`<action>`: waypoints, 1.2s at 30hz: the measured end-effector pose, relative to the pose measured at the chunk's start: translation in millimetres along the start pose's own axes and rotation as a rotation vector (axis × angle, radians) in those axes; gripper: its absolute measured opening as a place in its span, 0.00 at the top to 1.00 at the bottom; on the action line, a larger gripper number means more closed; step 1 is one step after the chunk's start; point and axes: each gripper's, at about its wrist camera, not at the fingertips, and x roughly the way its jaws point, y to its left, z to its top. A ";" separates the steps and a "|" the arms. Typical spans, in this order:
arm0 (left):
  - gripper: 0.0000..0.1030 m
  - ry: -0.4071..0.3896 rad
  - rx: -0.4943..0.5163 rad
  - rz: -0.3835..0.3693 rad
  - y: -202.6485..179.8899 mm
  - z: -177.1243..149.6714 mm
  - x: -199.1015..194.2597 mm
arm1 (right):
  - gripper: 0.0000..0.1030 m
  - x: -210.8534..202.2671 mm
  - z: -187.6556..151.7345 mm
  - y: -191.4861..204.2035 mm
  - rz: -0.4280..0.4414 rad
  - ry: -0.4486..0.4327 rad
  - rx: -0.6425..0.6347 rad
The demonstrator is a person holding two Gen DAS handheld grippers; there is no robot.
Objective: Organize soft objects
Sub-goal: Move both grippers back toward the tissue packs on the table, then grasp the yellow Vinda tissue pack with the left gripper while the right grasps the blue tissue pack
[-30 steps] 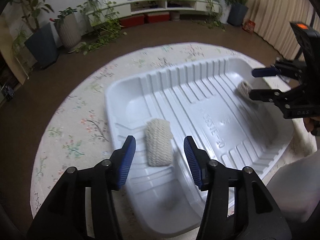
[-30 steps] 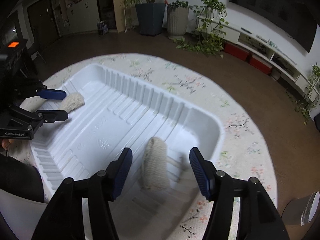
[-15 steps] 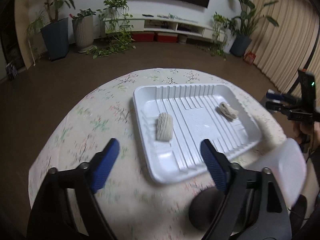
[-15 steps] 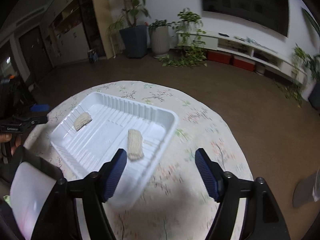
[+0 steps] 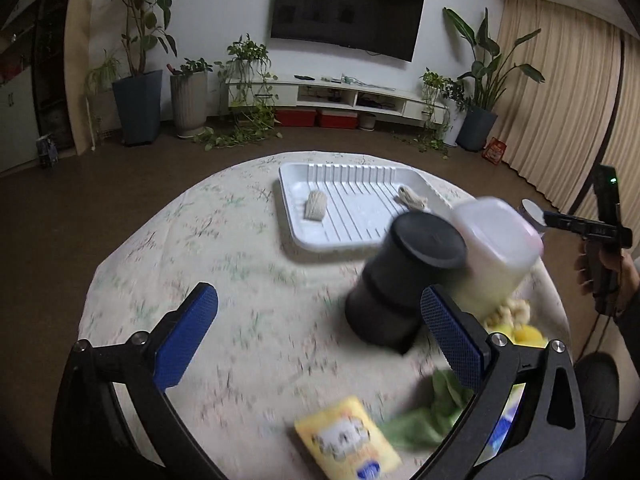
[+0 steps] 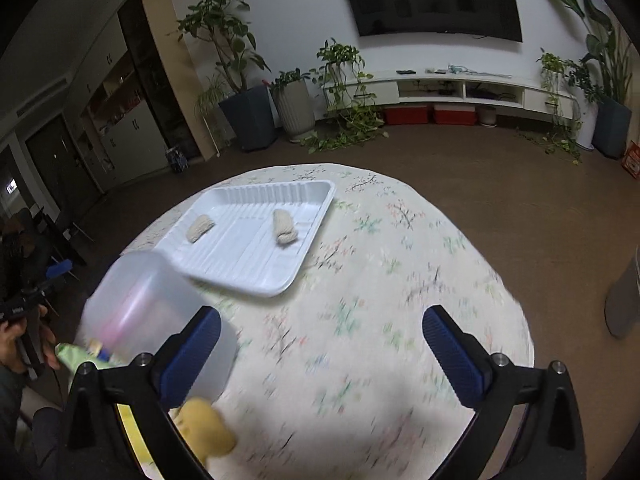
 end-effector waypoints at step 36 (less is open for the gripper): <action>0.00 0.296 -0.211 0.257 -17.9 -109.6 15.6 | 0.00 -21.1 -176.8 222.4 -0.015 0.056 -0.100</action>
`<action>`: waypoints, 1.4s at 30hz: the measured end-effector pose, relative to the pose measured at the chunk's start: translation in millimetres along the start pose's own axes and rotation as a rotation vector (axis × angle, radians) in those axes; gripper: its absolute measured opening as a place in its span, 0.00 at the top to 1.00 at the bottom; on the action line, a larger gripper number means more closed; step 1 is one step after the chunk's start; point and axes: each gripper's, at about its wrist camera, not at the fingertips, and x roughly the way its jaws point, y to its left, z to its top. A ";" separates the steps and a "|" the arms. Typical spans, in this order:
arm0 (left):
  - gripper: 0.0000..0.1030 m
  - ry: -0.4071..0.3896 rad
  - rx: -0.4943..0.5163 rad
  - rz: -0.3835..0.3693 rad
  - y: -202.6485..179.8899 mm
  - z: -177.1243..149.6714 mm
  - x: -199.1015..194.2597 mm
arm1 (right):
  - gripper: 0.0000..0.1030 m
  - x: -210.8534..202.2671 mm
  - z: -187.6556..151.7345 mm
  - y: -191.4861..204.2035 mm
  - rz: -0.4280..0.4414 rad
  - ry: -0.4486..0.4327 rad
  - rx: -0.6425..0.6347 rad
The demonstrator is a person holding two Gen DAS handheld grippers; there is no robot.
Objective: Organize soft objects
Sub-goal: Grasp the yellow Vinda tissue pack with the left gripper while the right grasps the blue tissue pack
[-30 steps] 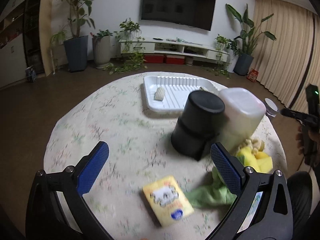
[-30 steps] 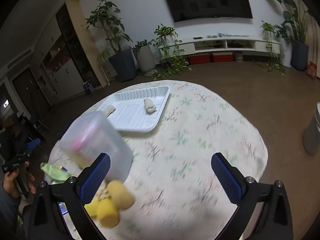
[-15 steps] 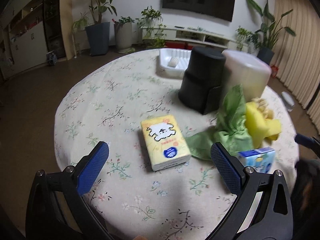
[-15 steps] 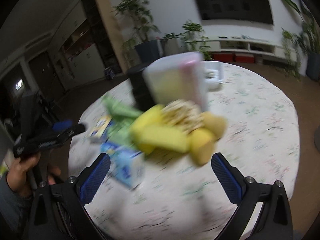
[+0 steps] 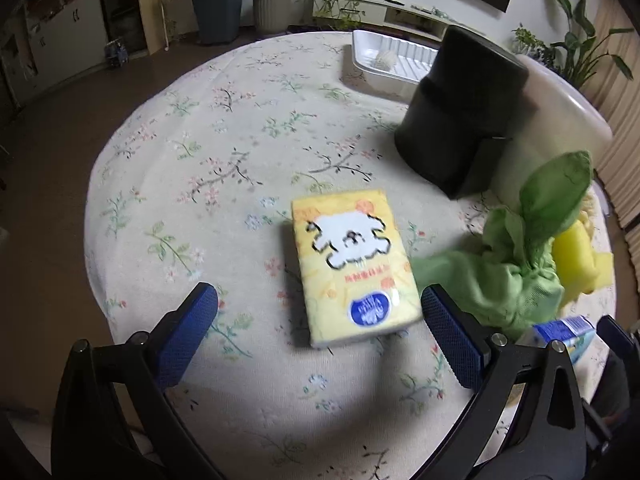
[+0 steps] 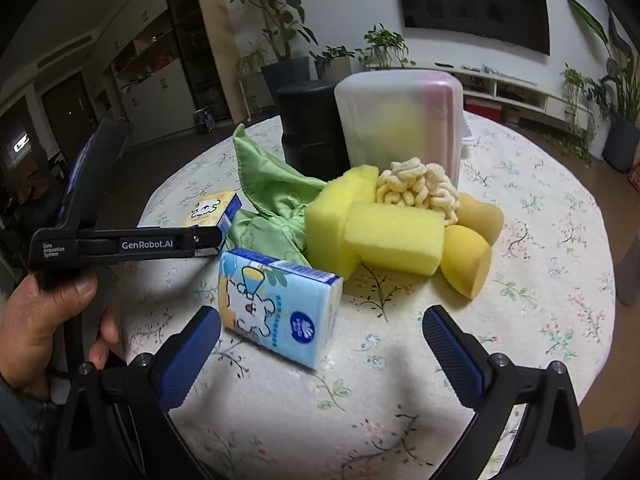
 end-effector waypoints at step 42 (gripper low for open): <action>0.52 -0.055 -0.009 -0.027 2.6 -1.9 1.8 | 0.73 22.4 -10.6 6.5 -0.033 0.081 0.083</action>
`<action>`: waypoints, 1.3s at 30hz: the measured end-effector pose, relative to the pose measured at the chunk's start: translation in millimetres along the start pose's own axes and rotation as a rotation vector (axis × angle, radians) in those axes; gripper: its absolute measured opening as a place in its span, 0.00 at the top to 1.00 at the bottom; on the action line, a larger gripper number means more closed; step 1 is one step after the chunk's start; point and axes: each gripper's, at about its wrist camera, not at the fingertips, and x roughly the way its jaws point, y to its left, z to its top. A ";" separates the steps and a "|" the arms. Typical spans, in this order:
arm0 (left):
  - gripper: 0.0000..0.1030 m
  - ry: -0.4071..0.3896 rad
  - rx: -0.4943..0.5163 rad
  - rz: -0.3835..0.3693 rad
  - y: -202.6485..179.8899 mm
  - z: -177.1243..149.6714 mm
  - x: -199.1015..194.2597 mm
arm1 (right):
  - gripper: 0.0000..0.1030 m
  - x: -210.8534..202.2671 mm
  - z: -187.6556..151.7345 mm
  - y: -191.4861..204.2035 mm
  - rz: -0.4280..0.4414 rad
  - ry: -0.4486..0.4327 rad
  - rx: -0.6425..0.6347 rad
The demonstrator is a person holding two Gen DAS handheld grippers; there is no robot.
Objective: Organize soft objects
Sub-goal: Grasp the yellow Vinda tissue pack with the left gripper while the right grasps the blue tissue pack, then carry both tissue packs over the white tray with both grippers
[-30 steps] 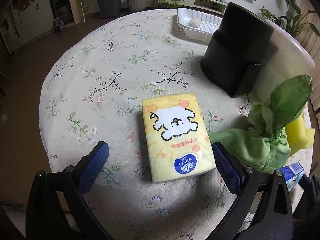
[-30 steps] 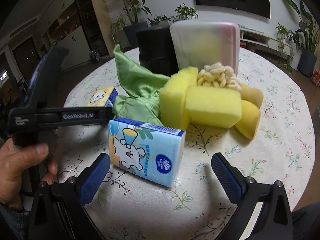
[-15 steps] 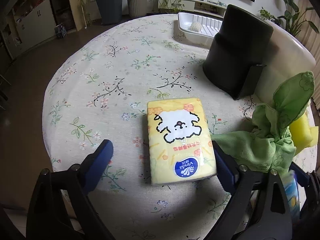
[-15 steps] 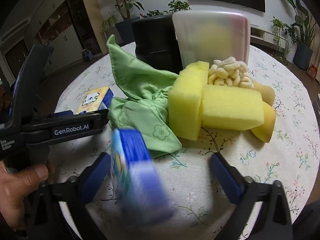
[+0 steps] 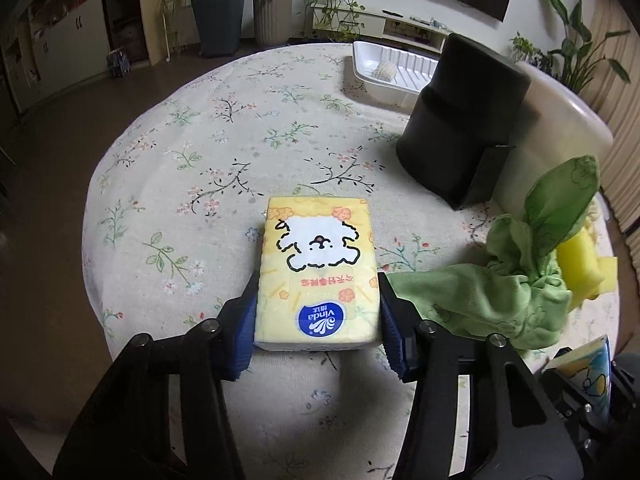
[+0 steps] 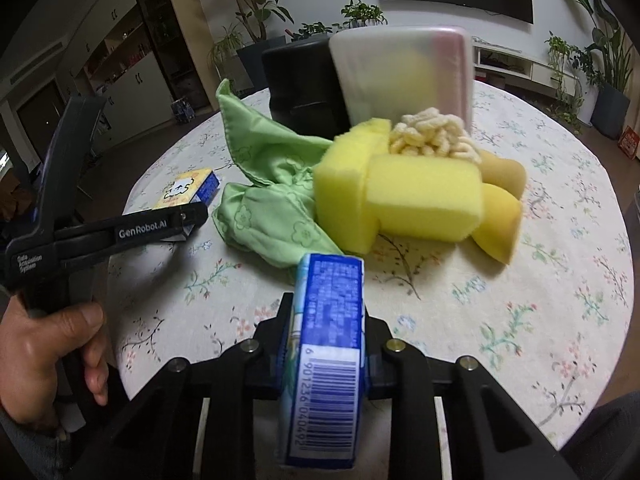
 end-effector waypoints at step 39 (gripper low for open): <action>0.52 -0.106 0.198 -0.139 -2.8 190.9 6.9 | 0.73 -9.2 195.7 -239.3 -0.201 -0.081 0.071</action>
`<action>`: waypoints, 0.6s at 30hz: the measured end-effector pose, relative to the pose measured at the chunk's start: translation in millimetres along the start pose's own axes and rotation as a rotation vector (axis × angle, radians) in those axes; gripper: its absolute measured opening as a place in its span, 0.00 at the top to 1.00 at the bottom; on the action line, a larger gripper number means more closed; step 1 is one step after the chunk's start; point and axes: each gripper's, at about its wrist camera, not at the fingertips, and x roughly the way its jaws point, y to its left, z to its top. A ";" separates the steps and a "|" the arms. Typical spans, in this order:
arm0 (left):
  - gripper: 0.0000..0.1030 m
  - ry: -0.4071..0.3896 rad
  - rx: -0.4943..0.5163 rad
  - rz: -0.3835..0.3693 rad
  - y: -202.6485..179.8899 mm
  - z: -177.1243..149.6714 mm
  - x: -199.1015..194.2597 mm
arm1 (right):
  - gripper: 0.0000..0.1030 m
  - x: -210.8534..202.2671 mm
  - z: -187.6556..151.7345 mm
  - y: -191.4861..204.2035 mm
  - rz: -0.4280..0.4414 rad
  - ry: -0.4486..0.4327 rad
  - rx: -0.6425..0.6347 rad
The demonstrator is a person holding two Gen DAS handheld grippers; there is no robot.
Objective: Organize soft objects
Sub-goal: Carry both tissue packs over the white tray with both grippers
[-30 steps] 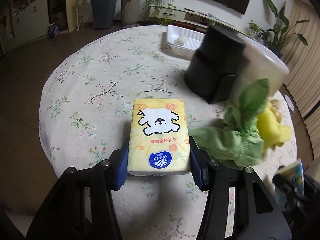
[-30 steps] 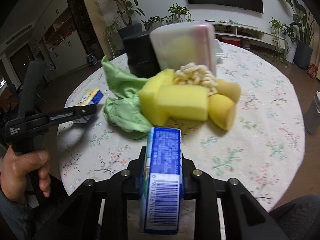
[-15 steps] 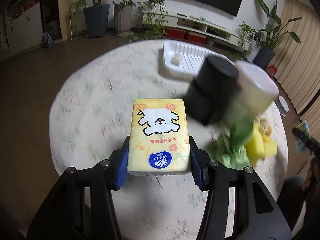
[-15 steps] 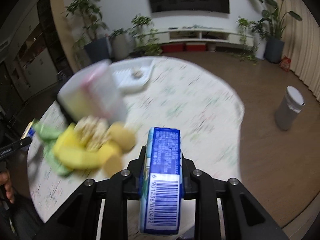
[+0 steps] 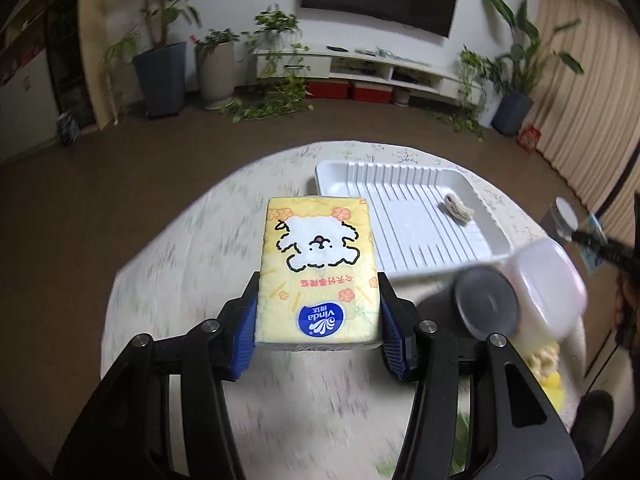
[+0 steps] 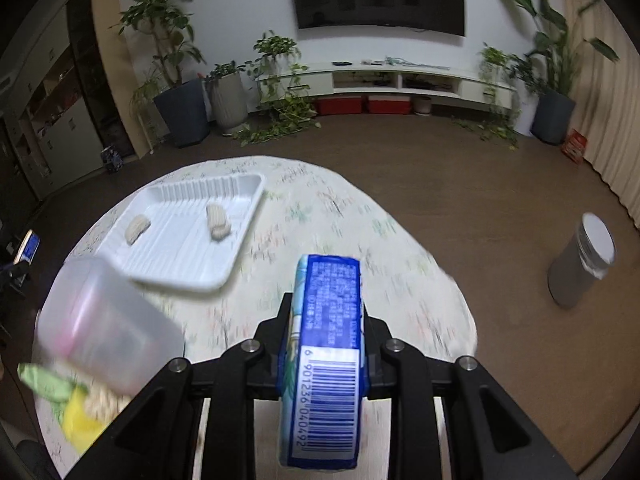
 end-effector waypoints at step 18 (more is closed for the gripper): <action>0.52 0.139 0.183 -0.153 -42.7 61.7 143.0 | 0.73 146.3 111.5 90.2 0.219 0.130 -0.248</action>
